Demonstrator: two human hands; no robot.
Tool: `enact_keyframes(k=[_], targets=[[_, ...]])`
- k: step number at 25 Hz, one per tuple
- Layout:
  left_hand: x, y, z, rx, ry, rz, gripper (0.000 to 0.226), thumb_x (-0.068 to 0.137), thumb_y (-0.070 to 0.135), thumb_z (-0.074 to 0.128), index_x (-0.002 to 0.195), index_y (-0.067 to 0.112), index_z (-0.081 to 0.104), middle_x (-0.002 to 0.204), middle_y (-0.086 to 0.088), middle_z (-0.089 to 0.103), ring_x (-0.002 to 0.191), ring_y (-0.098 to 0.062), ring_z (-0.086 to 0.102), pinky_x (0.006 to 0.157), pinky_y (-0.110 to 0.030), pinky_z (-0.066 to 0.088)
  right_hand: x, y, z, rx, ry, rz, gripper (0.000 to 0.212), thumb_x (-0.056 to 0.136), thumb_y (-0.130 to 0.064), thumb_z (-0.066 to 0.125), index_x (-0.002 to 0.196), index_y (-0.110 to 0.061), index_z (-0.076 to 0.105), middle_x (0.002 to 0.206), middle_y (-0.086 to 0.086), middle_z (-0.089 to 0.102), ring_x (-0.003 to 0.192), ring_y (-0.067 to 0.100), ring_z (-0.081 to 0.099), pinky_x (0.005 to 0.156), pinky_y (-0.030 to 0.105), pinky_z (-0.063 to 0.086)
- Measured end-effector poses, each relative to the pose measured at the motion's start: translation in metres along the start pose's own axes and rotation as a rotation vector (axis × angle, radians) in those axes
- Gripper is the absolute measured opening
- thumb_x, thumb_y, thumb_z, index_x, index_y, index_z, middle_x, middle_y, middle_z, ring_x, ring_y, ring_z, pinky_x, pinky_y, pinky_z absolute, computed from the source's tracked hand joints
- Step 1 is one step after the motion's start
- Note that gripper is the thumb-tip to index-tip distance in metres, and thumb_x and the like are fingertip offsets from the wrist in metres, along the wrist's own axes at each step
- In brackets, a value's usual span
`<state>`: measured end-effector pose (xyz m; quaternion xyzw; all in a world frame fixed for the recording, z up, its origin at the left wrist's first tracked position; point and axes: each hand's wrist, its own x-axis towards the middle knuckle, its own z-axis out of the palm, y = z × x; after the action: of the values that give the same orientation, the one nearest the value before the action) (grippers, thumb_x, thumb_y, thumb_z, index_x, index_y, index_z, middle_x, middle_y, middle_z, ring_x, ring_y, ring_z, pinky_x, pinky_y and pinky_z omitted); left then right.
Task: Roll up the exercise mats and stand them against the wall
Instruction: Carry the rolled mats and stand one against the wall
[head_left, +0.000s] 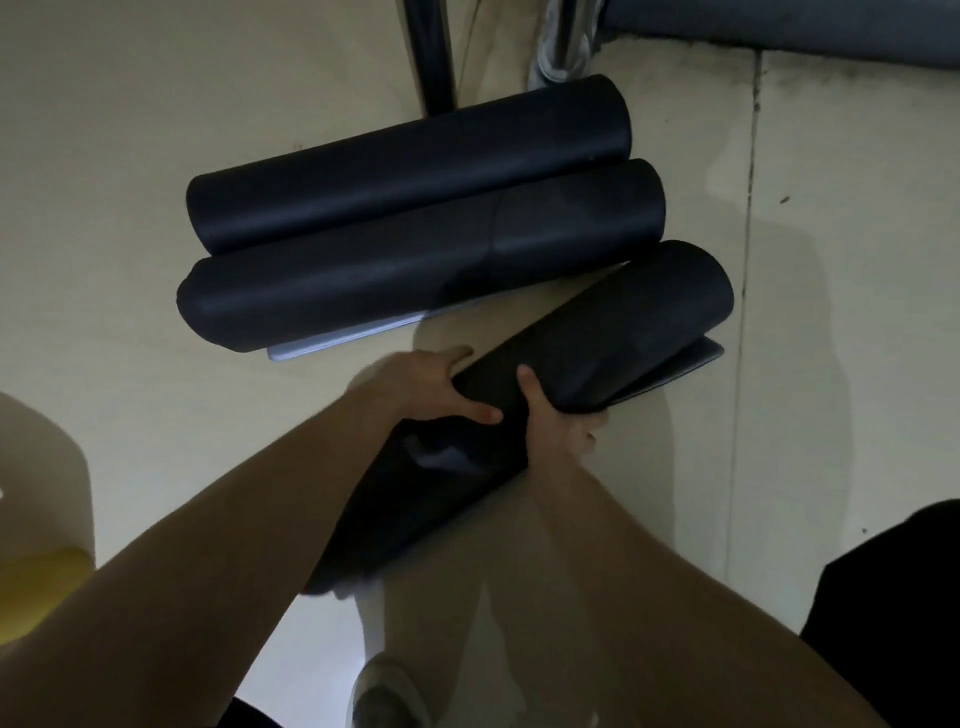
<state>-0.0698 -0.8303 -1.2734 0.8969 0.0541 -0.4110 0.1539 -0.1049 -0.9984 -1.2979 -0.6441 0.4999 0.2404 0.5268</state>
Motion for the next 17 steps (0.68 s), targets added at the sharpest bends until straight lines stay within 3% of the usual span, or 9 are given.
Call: enact_keyframes(k=[3,6,10,12,15,17], targets=[[-0.006,0.023,0.042,-0.27,-0.209,-0.033,0.106,0.066,0.077,0.075,0.154,0.03,0.039,0.153,-0.001,0.048,0.134,-0.023,0.05,0.105,-0.033,0.039,-0.003,0.019,-0.04,-0.093,0.025,-0.073,0.134,0.061,-0.068,0.088,0.163,-0.03,0.008,0.154,0.015,0.03,0.136,0.045,0.042,0.11,0.062,0.043],[-0.037,0.038,0.061,-0.736,-0.122,-0.032,0.071,0.067,0.059,0.085,0.128,0.028,0.066,0.121,0.005,0.07,0.101,-0.013,0.067,0.087,-0.025,0.05,-0.022,0.023,-0.066,-0.134,-0.047,-0.138,0.132,0.064,-0.063,0.09,0.163,-0.033,0.009,0.148,0.01,0.032,0.133,0.04,0.047,0.11,0.055,0.047],[-0.121,0.049,0.039,-1.059,0.009,-0.012,0.063,0.06,0.049,0.092,0.115,0.026,0.074,0.107,0.006,0.078,0.102,-0.016,0.073,0.096,-0.036,0.055,-0.104,0.008,-0.1,-0.239,-0.002,-0.306,0.127,0.064,-0.065,0.088,0.161,-0.041,0.01,0.146,0.011,0.033,0.13,0.039,0.049,0.111,0.054,0.045],[-0.183,0.052,0.015,-1.196,0.059,-0.034,0.052,0.069,0.045,0.089,0.116,0.028,0.073,0.107,0.008,0.078,0.102,-0.014,0.073,0.097,-0.035,0.055,-0.156,-0.014,-0.118,-0.307,-0.06,-0.381,0.119,0.062,-0.064,0.088,0.158,-0.044,0.02,0.141,0.008,0.039,0.121,0.032,0.053,0.107,0.047,0.049],[-0.294,0.046,-0.028,-1.433,0.172,-0.116,0.032,0.081,0.038,0.083,0.111,0.036,0.073,0.105,0.011,0.078,0.1,-0.01,0.074,0.092,-0.029,0.056,-0.248,-0.052,-0.124,-0.474,-0.104,-0.422,0.118,0.044,-0.073,0.09,0.145,-0.027,0.048,0.133,-0.001,0.059,0.115,0.021,0.063,0.101,0.043,0.056],[-0.369,0.028,-0.047,-1.595,0.273,-0.193,0.028,0.084,0.033,0.081,0.111,0.034,0.074,0.104,0.007,0.079,0.099,-0.012,0.075,0.091,-0.029,0.058,-0.317,-0.061,-0.112,-0.588,-0.168,-0.49,0.115,0.038,-0.08,0.086,0.136,-0.026,0.058,0.125,-0.003,0.066,0.108,0.02,0.069,0.093,0.042,0.061]])
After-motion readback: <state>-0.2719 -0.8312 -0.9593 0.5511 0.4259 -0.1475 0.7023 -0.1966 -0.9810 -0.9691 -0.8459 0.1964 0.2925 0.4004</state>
